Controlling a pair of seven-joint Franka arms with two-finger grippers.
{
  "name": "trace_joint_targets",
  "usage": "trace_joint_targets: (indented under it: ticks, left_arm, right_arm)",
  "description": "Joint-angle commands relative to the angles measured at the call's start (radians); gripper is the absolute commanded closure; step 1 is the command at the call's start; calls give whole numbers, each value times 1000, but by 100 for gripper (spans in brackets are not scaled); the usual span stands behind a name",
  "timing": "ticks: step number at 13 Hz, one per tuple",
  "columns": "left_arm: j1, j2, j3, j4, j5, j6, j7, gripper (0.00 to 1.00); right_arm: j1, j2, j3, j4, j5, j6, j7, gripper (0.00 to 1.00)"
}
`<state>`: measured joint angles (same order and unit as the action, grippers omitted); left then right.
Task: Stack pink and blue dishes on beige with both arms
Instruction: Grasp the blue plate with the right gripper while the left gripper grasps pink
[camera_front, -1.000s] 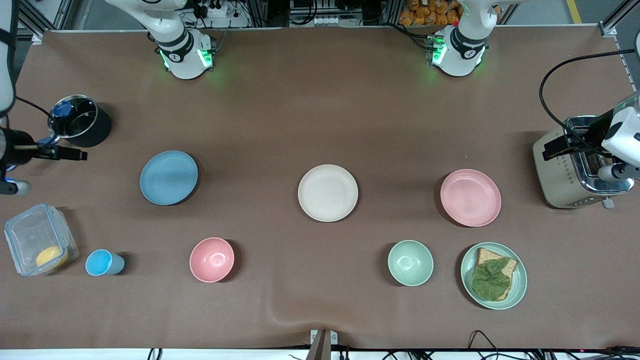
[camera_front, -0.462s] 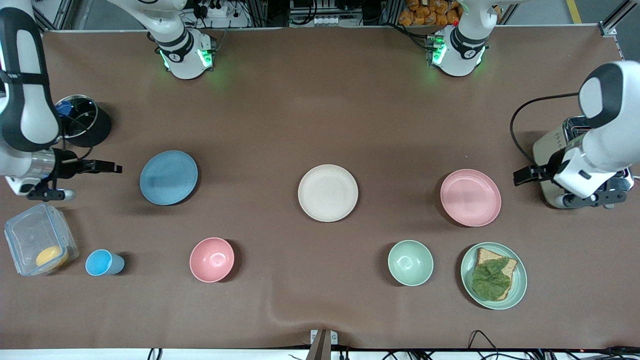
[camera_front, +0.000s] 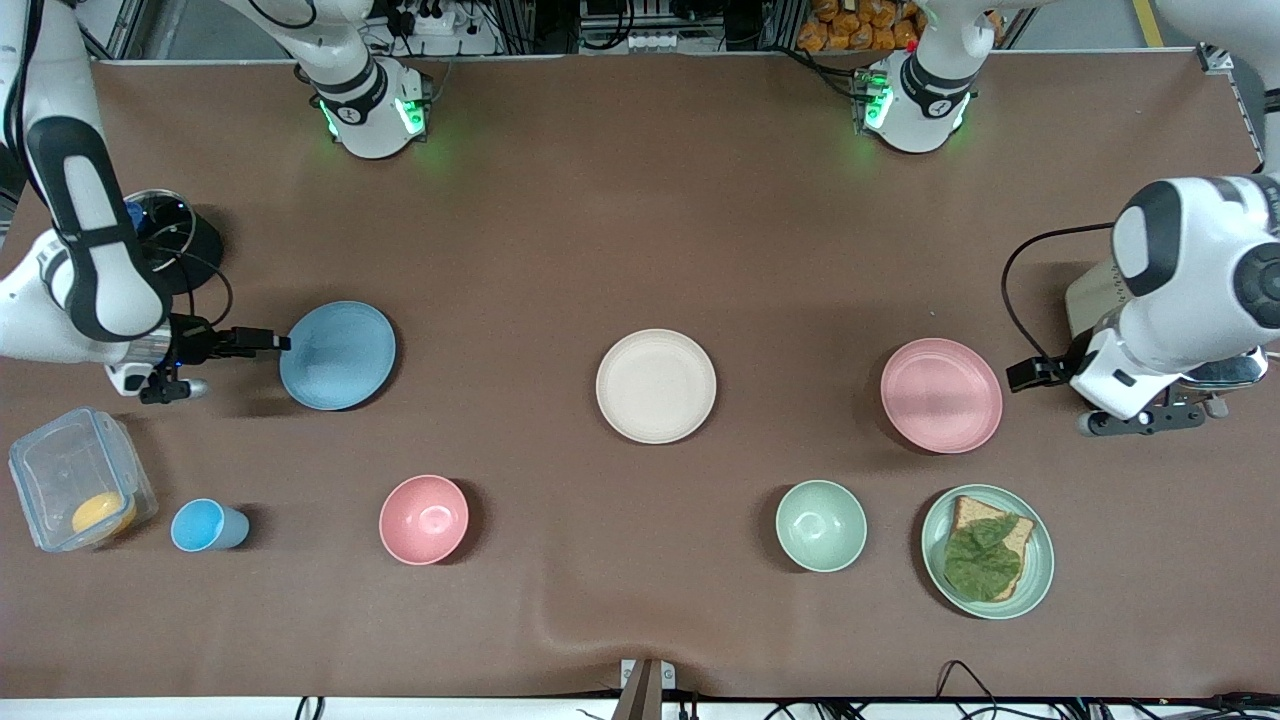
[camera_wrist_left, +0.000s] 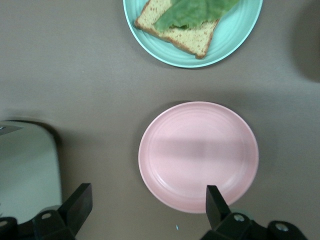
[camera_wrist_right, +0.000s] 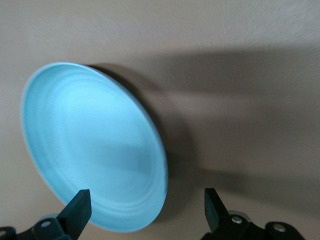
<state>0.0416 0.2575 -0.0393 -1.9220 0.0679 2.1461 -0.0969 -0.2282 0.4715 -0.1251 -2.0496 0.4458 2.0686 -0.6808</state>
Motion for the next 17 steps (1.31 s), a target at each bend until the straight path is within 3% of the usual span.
trace_joint_targets:
  ticks: [1, 5, 6, 12, 14, 17]
  left_arm:
    - [18, 9, -4, -130, 27, 153, -12, 0]
    - [66, 111, -7, -134, 24, 178, -12, 0]
    - [82, 120, -8, -135, 20, 178, -12, 0]
    - [112, 195, -10, -127, -43, 218, -14, 0]
    - [110, 198, -10, -130, -78, 219, -12, 0]
    - [110, 218, -10, -129, -91, 219, -11, 7]
  right_arm:
    - [-11, 16, 15, 9, 34, 2, -31, 0]
    - [-7, 32, 16, 9, 34, -8, -31, 0]
    - [-7, 32, 18, 9, 34, -8, -32, 18]
    - [3, 38, 18, 14, 33, -10, -118, 88]
    - [6, 39, 19, 17, 33, -13, -129, 100]
    - [15, 39, 18, 29, 28, -28, -129, 100]
